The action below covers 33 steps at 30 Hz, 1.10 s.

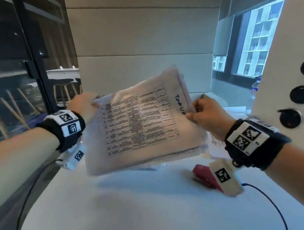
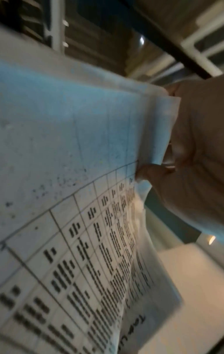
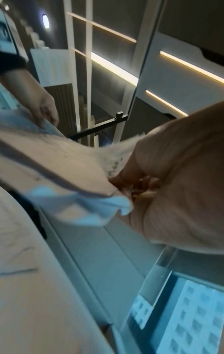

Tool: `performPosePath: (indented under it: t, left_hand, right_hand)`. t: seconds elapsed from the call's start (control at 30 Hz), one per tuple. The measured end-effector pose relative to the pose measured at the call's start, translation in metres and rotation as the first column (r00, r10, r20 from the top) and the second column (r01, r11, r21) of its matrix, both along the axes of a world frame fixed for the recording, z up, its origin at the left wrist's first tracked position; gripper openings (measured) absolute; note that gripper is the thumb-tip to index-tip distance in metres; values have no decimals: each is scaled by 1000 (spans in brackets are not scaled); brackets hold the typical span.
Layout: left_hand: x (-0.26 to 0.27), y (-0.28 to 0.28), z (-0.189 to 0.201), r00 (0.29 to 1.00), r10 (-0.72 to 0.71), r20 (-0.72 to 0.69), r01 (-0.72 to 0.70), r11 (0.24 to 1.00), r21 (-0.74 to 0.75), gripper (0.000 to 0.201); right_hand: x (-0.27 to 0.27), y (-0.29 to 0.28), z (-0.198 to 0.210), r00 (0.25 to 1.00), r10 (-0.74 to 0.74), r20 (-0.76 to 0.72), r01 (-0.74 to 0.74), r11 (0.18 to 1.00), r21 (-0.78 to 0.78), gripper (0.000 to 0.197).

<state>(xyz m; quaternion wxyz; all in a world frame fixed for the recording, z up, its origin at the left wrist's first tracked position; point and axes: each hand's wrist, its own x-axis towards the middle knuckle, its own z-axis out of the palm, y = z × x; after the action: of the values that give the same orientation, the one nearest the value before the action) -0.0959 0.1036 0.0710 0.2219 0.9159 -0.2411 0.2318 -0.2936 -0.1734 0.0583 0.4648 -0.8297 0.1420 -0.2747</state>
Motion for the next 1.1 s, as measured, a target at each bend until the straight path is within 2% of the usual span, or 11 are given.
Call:
performPosePath:
  t: [0.1, 0.2, 0.33, 0.43, 0.53, 0.6, 0.77, 0.9, 0.97, 1.03, 1.1]
  left_hand:
    - [-19, -8, 15, 997, 0, 71, -13, 983, 183, 10]
    - [-35, -15, 20, 997, -2, 74, -23, 944, 329, 26]
    - [-57, -30, 4, 999, -24, -49, 47, 836, 547, 51]
    - [-83, -44, -23, 955, -134, -263, 276, 720, 637, 60]
    - [-118, -58, -56, 817, -228, -529, 548, 593, 590, 65]
    - [-137, -70, -76, 767, -251, -591, 619, 533, 577, 72]
    - [-161, -91, -106, 745, -284, -604, 660, 446, 605, 102]
    - [-168, -95, -120, 769, -181, -613, 625, 412, 662, 105]
    - [-170, -94, -119, 780, -151, -608, 611, 394, 686, 104]
    - [-170, -94, -116, 781, -138, -609, 609, 381, 696, 104]
    - [-171, -95, -115, 780, -146, -608, 610, 392, 689, 107]
  right_hand:
    - [-16, 7, -15, 995, -24, -100, 46, 975, 217, 15]
    - [-37, 15, -30, 983, 12, -184, 57, 927, 370, 10]
    - [-59, 23, -64, 959, 17, -284, 125, 872, 474, 15]
    - [-70, 26, -89, 930, 139, -339, 91, 808, 583, 17]
    - [-78, 28, -109, 841, 343, -418, -15, 787, 617, 29]
    - [-83, 28, -118, 774, 395, -495, -32, 805, 592, 32]
    - [-87, 31, -114, 675, 324, -663, -122, 935, 332, 22]
    - [-86, 30, -80, 615, 157, -772, -299, 953, -44, 19]
    - [-85, 29, -63, 633, -50, -772, -379, 850, -366, 23]
    - [-79, 24, -54, 702, -221, -677, -410, 652, -638, 25]
    - [-72, 15, -56, 729, -287, -621, -415, 536, -735, 33]
